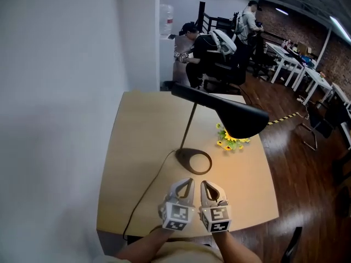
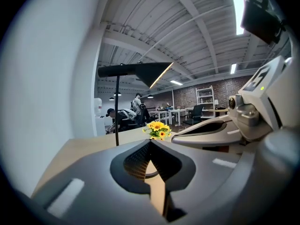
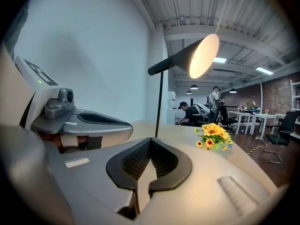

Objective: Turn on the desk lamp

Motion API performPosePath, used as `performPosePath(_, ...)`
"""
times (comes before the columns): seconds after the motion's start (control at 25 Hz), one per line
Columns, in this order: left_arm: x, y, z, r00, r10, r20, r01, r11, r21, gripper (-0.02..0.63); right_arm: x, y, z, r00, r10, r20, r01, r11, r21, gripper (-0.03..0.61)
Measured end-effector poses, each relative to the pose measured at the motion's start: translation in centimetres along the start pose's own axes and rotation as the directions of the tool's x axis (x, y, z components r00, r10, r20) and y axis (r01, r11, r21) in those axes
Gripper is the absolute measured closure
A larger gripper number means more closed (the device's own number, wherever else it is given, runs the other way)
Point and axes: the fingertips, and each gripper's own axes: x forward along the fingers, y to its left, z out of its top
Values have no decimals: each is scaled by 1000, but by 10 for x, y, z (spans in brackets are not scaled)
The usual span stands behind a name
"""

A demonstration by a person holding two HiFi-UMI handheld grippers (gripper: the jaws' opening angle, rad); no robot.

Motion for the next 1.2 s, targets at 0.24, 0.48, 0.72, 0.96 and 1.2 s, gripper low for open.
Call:
performPosePath(0.24, -22, -17, 14, 998, 56, 20, -56, 998, -15, 620, -29, -6, 4, 999, 18, 29, -18, 1000, -2, 580)
performPosePath(0.48, -60, -40, 19, 993, 111, 25, -111, 994, -17, 620, -77, 8, 20, 993, 69, 100, -68, 998, -15, 580)
performPosePath(0.72, -92, -67, 27, 986, 164, 40, -163, 986, -12, 620, -111, 6, 12, 986, 97, 136, -97, 995, -2, 580)
performPosePath(0.96, -123, -91, 27, 979, 202, 33, -201, 979, -20, 620, -142, 15, 7, 980, 143, 139, -142, 990, -14, 580)
performPosePath(1.2, -149, -105, 29, 980, 197, 28, -197, 980, -24, 620, -167, 26, 8, 977, 156, 142, -155, 988, -16, 580)
